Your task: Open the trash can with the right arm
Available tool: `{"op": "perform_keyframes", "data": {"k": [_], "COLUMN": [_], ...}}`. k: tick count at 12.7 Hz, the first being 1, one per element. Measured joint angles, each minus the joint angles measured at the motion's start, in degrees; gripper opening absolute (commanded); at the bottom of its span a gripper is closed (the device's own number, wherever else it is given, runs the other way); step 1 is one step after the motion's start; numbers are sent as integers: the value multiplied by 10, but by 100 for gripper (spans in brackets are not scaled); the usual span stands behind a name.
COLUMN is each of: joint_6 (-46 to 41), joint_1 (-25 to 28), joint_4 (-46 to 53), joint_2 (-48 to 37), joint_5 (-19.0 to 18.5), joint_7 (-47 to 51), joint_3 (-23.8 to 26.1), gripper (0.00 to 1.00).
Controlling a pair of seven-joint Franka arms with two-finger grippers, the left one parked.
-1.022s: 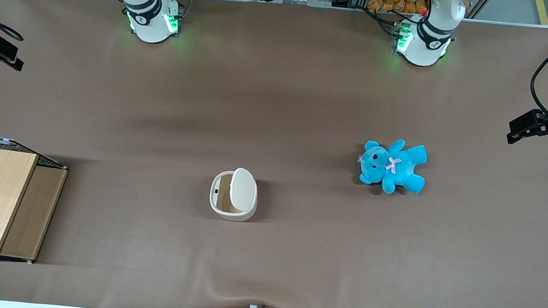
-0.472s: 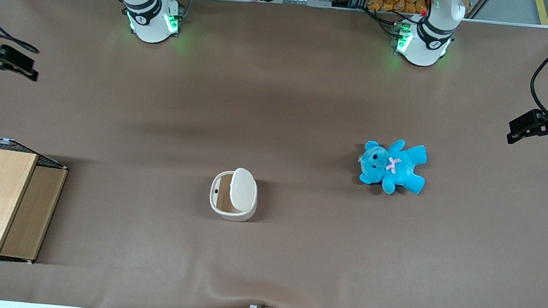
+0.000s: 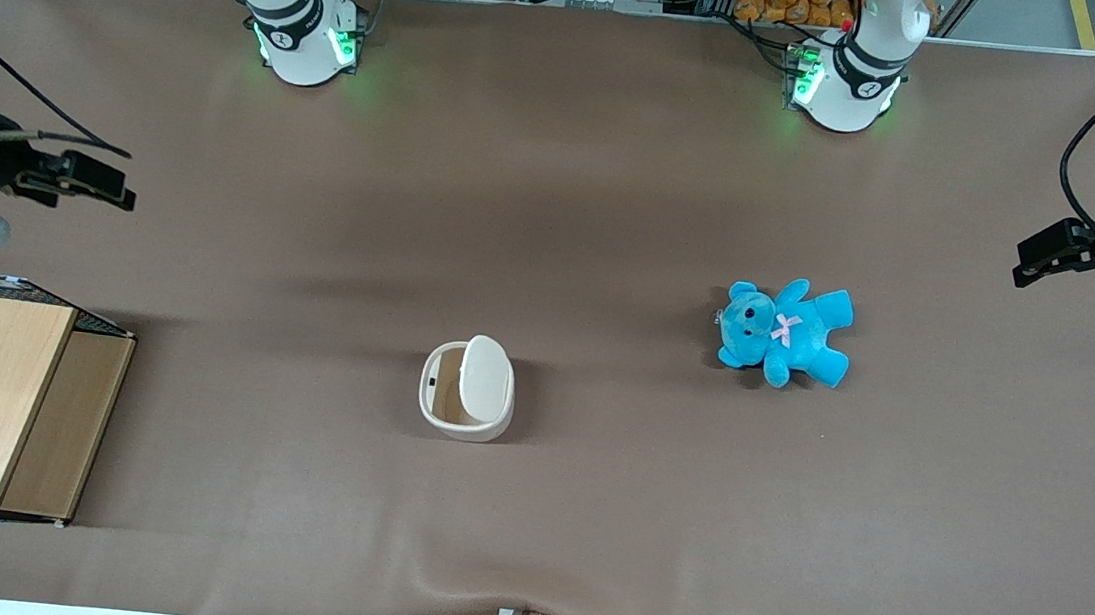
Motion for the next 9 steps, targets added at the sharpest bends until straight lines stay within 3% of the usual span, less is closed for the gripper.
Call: {"op": "perform_keyframes", "data": {"k": [2,6,9], "joint_6": [20,31,19], "joint_1": [26,56,29], "joint_4": [3,24,34], "joint_2": [14,23,23], "joint_5": [17,9,-42], "joint_7": [51,78,-20], "joint_3": [1,-1,-11], "gripper": [100,100,100]}}
